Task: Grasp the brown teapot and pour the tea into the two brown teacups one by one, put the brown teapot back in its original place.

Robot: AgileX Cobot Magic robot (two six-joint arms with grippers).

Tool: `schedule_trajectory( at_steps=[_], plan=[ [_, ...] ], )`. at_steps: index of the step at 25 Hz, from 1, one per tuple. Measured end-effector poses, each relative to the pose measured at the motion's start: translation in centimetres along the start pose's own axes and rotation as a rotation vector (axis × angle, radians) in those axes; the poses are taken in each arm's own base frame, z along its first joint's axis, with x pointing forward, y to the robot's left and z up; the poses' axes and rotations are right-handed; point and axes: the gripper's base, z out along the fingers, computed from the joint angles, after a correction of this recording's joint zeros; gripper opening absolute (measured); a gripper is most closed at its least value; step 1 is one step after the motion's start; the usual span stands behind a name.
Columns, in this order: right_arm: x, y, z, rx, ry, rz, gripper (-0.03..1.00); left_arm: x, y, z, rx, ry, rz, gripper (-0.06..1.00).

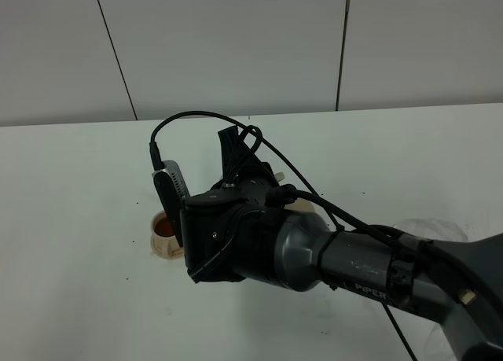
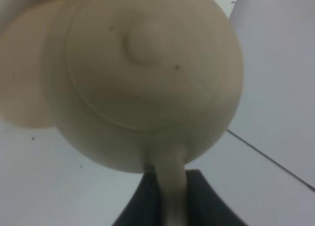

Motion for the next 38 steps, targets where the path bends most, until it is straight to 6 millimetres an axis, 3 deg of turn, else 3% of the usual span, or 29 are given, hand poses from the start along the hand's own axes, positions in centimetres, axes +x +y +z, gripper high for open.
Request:
schedule_trajectory(
  at_steps=[38],
  plan=[
    [-0.64,0.39,0.30,0.017,0.010,-0.071,0.09,0.00,0.00,0.00,0.000,0.000,0.000,0.33]
  ],
)
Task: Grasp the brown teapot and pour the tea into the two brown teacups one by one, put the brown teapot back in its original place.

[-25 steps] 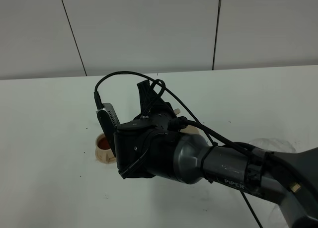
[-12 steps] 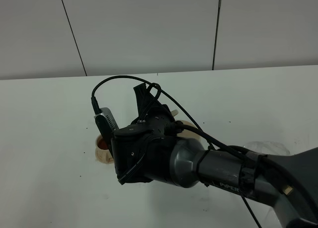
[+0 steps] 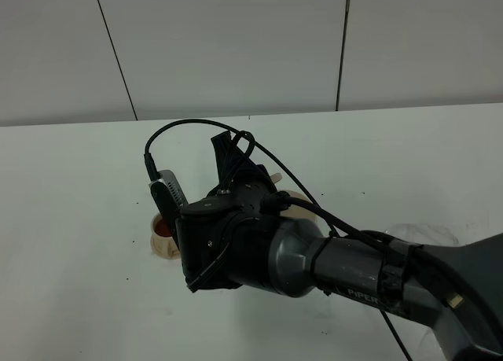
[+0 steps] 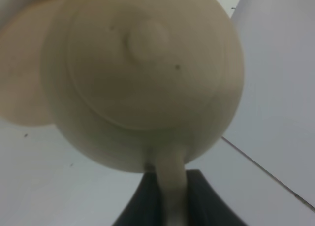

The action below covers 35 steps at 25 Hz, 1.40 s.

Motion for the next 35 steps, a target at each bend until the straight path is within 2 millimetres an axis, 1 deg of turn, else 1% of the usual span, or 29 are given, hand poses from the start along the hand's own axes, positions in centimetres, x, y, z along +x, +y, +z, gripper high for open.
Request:
schedule_trajectory(
  at_steps=[35],
  plan=[
    [-0.33,-0.13,-0.34,0.028,-0.005,-0.050,0.09,0.00,0.00,0.00,0.000,0.000,0.000,0.33]
  ],
)
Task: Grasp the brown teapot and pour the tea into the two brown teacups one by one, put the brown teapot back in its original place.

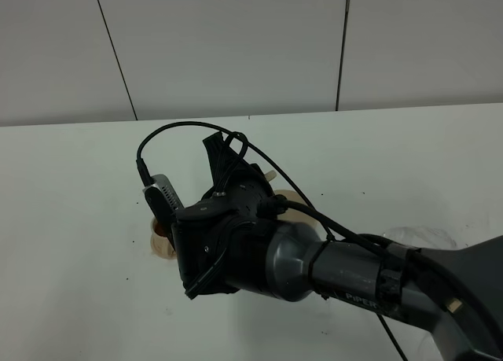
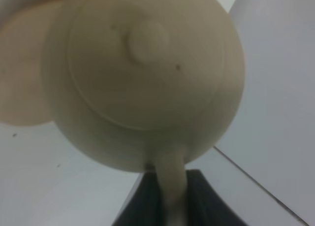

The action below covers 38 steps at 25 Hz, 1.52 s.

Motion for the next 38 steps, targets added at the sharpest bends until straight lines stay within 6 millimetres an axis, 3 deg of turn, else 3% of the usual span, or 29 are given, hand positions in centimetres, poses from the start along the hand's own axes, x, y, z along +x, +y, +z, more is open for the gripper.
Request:
schedule_trajectory(
  at_steps=[38],
  plan=[
    [0.07,-0.16,0.00,0.018,0.007,-0.016,0.09,0.00,0.00,0.00,0.000,0.000,0.000,0.33]
  ],
)
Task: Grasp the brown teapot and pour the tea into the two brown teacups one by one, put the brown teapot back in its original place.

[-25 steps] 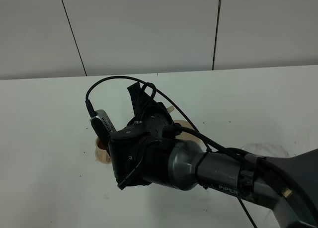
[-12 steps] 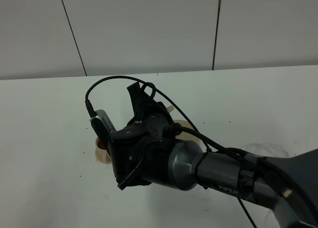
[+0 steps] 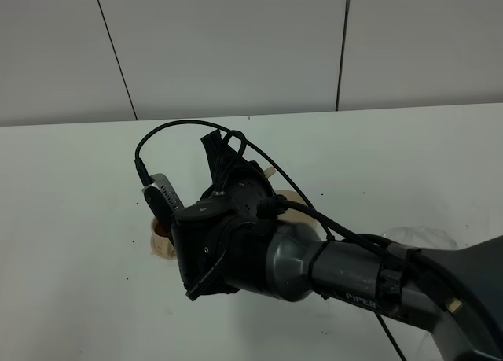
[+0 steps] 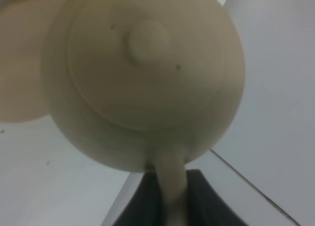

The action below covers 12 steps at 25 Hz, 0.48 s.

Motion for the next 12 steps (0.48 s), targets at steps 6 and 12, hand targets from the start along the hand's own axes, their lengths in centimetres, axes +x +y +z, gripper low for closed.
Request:
schedule_trajectory(
  at_steps=[6,12],
  plan=[
    [0.00,0.00,0.00,0.000,0.000,0.000,0.09,0.00,0.00,0.00,0.000,0.000,0.000,0.33],
    [0.00,0.00,0.00,0.000,0.000,0.000,0.09,0.00,0.00,0.00,0.000,0.000,0.000,0.33]
  ],
)
